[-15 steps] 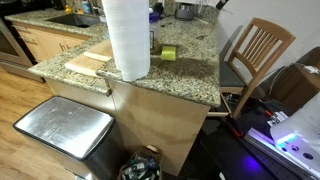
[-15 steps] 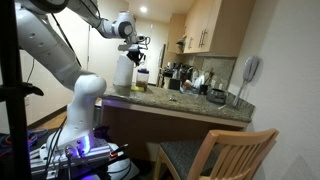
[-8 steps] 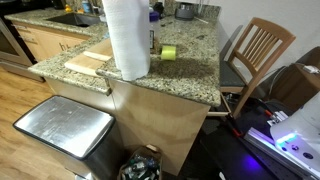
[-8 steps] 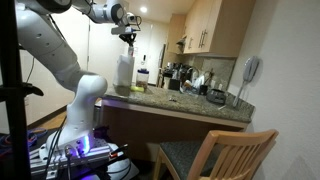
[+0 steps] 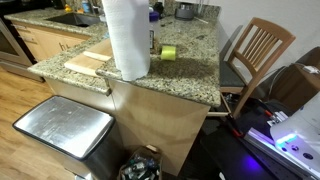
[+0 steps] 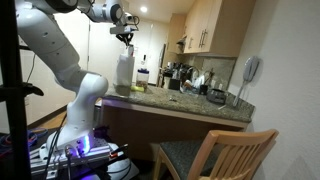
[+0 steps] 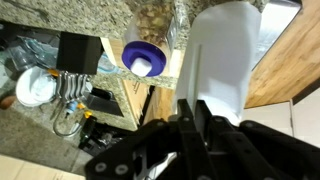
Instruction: Place the spoon on top of the paper towel roll
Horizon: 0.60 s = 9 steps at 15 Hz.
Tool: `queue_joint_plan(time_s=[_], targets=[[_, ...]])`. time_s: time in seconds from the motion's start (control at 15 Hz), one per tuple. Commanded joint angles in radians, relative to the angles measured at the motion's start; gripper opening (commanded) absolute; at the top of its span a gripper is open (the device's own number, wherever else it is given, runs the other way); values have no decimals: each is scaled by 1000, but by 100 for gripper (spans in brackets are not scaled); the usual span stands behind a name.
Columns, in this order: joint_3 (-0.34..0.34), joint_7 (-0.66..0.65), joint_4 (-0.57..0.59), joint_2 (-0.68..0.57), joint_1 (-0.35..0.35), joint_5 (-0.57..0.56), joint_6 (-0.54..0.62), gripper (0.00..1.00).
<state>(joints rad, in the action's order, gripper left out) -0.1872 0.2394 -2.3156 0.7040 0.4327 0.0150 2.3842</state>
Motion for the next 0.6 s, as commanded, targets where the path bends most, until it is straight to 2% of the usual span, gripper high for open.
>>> queue_joint_plan(time_s=[0.0, 0.13, 0.27, 0.33, 0.53], targets=[[-47, 86, 203, -119, 70, 11, -66, 1], [-94, 108, 330, -198, 98, 6, -90, 1], [-160, 89, 427, -270, 72, -44, -106, 1], [-131, 68, 311, -169, 78, -12, -66, 2], [-167, 67, 398, -250, 74, -23, -79, 1]])
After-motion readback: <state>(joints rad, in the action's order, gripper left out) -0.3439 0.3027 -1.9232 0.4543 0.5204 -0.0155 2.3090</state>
